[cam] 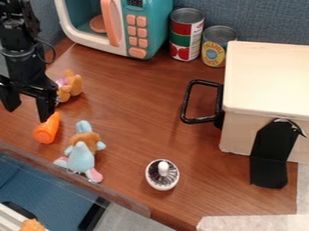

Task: Open the drawer

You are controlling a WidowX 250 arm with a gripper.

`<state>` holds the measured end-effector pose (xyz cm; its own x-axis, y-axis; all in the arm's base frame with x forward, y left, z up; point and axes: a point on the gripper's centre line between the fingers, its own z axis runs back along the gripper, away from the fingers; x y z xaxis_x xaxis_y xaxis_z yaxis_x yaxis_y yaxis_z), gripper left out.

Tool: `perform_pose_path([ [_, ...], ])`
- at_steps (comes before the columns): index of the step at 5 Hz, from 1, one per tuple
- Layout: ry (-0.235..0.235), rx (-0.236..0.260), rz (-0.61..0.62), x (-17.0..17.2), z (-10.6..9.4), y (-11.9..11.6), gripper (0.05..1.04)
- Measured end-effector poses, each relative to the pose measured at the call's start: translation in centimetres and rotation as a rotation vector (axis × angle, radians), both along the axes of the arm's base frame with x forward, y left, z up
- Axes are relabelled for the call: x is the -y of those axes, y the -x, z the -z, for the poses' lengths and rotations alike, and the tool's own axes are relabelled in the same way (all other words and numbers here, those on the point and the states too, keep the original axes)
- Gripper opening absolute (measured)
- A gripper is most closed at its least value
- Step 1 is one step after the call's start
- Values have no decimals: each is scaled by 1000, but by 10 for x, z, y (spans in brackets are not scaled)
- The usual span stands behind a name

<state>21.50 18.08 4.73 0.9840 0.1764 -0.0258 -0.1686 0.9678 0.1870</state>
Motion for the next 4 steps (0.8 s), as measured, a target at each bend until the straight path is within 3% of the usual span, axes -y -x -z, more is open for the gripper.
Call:
perform_pose_path([
  [1,26,-23,-6,5,7,2,1000],
  [3,134,18,124,88,-38,-47,1000],
  [4,170,90,148,127,-60,-65,1000],
])
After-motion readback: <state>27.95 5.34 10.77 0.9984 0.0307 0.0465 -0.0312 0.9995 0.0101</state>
